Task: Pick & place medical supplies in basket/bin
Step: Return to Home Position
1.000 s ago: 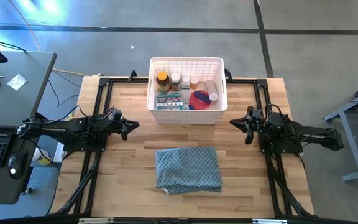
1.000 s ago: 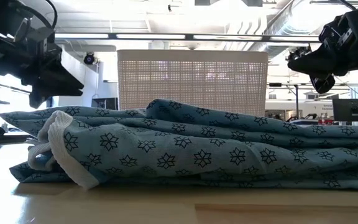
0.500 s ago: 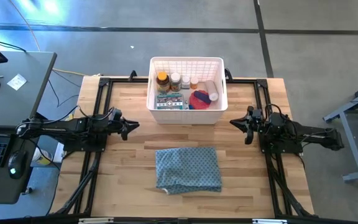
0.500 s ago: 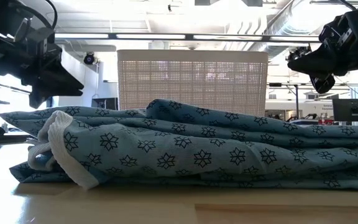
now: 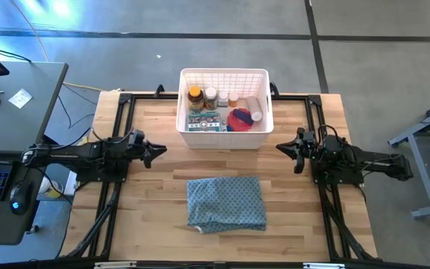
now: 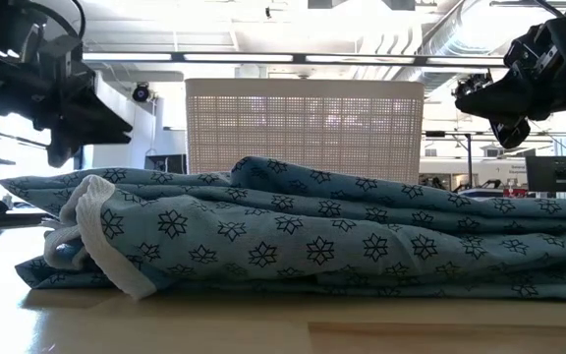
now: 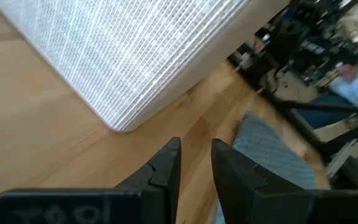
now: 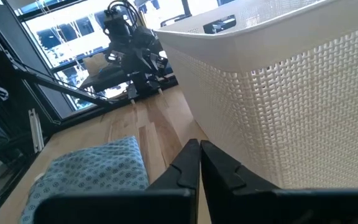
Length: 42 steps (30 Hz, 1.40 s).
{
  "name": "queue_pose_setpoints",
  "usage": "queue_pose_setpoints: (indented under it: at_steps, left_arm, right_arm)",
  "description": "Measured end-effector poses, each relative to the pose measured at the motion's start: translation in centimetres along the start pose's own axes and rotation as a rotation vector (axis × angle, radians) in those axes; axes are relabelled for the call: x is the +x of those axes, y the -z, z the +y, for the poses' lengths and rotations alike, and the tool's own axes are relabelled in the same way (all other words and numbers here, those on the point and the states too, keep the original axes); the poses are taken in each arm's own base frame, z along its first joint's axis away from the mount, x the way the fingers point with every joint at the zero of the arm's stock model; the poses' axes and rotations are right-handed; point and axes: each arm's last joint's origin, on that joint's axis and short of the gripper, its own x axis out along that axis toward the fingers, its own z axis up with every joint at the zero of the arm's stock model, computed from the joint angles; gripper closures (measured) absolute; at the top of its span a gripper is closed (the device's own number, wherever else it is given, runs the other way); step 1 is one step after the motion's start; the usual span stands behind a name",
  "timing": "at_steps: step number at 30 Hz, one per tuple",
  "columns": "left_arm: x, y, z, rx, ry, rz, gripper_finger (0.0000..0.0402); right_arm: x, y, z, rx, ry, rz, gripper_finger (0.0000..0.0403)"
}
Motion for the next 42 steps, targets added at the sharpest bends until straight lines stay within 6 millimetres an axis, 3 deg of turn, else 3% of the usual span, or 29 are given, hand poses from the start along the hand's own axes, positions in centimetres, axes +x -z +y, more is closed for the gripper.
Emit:
queue_pose_setpoints:
  at_steps: [7, 16, 42]
  left_arm:
    - [-1.4, -1.0, -0.4, -0.046, 0.121, -0.127, 0.0277]
    - [-0.8, -0.8, -0.6, -0.084, 0.252, -0.229, 0.0277]
    - [-0.7, -0.8, -0.6, -0.083, 0.258, -0.226, 0.0277]
  right_arm:
    - [0.0, 0.0, 0.0, 0.0, 0.0, 0.002, 0.0398]
    - [0.0, -0.1, 0.0, 0.001, -0.003, -0.01, 0.0397]
    - [0.0, -0.2, 0.1, 0.002, -0.009, -0.024, 0.0394]
